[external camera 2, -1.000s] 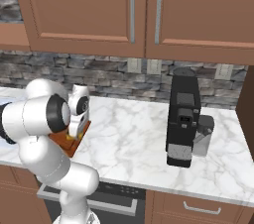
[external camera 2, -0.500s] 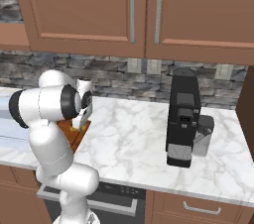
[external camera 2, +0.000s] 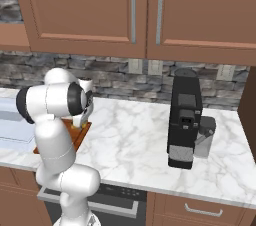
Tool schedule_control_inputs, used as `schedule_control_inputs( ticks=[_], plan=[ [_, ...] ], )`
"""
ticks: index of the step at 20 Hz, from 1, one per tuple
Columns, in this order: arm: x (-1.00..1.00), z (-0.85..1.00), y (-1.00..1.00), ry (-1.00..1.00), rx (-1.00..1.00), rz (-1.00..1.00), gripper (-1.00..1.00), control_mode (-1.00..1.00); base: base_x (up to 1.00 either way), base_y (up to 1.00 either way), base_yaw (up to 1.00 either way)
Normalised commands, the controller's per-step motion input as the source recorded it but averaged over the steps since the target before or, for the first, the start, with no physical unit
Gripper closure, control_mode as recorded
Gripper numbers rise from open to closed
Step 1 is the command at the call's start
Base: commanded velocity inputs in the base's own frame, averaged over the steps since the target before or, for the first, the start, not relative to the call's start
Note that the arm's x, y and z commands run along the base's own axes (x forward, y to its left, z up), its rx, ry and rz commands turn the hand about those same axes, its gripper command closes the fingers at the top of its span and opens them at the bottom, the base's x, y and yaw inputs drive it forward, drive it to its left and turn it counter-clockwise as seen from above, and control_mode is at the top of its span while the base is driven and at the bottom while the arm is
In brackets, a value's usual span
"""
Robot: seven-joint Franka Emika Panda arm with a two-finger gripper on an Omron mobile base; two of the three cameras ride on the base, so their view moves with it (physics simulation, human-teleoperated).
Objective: Pick up the sponge from the counter and clean the cutting board by briefly scrubbing or pressing down on the cutting board. Once finished, release the sponge.
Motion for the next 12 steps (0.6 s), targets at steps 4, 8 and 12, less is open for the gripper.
schedule_control_inputs(
  ticks=[4,8,12],
  plan=[
    [-0.02,-0.46,0.44,0.00,0.00,0.00,1.00,-1.00,0.00,0.00,0.00],
    [-0.01,-0.26,0.49,0.00,0.00,0.00,1.00,-1.00,0.00,0.00,0.00],
    [-0.06,0.00,0.59,-0.02,0.00,0.00,1.00,-1.00,0.00,0.00,0.00]
  ],
)
